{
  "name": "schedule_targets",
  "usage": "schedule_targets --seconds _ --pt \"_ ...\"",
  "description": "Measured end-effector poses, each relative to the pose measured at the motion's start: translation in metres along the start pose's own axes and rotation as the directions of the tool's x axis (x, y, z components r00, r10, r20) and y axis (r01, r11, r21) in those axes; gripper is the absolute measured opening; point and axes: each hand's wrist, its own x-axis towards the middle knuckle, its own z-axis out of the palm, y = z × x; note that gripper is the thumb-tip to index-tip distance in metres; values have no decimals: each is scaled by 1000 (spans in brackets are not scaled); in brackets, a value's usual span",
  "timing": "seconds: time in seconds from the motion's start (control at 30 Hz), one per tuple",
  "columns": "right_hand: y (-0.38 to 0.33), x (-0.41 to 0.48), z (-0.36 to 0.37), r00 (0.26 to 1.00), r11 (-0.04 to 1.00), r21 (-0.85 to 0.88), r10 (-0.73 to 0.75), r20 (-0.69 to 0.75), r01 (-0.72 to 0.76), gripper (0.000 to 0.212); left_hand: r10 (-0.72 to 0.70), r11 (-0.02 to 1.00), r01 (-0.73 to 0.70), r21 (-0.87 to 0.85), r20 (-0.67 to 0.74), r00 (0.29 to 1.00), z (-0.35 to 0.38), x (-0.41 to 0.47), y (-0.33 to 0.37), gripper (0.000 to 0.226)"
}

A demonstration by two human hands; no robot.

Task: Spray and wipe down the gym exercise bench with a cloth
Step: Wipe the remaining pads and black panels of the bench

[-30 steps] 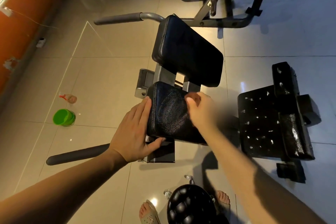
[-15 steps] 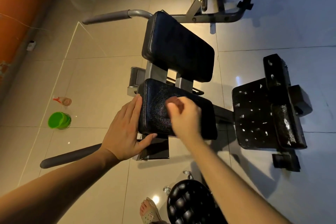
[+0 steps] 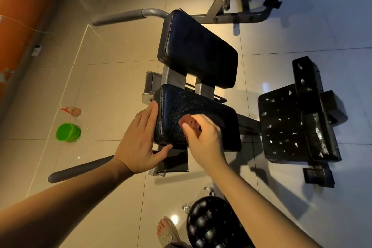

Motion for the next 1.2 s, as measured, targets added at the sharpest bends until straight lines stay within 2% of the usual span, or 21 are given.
schedule_targets --seconds 0.03,0.07,0.17,0.2,0.27,0.37,0.43,0.5,0.6,0.67,0.8,0.87,0.9,1.03,1.07,1.13,1.2 --pt "9 -8 -5 1000 1000 -3 -14 1 14 18 2 1000 -2 4 1 1000 0 0 0 110" --pt "25 -10 -15 999 999 -17 42 -11 -42 17 6 1000 -6 6 2 1000 -1 0 1 111" --pt "73 13 -46 945 935 -151 306 -115 -321 14 11 1000 -10 15 -17 1000 0 0 0 113" --pt "78 25 -49 926 915 -162 347 -147 -369 14 11 1000 -11 23 -17 1000 0 0 0 114" --pt "62 45 -37 933 934 -107 321 -162 -340 15 7 1000 -7 30 -14 1000 0 0 0 117" --pt "14 39 -6 987 989 13 147 -70 -147 14 1 999 0 46 -18 1000 1 1 1 119" --pt "9 14 -2 998 998 17 66 -5 -65 16 -4 999 5 40 -24 1000 2 0 1 118" --pt "35 -5 -18 994 994 -23 104 -21 -105 12 -7 999 8 43 -17 1000 3 0 -1 117" --pt "76 10 -49 940 929 -155 319 -124 -336 9 -11 999 12 39 -26 1000 3 0 -1 114" --pt "74 34 -47 911 906 -150 367 -190 -396 13 -11 999 12 33 -24 1000 3 0 0 112" --pt "13 42 -7 983 987 -29 157 -94 -160 14 -18 999 19 37 -19 1000 3 0 0 112" --pt "13 18 -1 998 998 -4 65 -19 -65 16 -22 999 22 29 -26 999 3 0 0 112" --pt "25 8 -6 997 997 -6 72 -28 -72 16 -20 999 21 30 -24 1000 3 0 0 113" --pt "75 17 -46 932 922 -151 341 -121 -356 13 -22 998 23 50 -28 999 3 0 1 116" --pt "75 26 -45 921 910 -162 357 -157 -381 14 -23 998 24 51 -23 999 2 0 1 116" --pt "51 39 -28 945 946 -116 284 -164 -304 15 -32 998 33 47 -18 999 1 1 3 116" --pt "22 29 -5 978 983 -27 180 -104 -183 16 -39 998 40 45 -15 999 1 1 5 116"
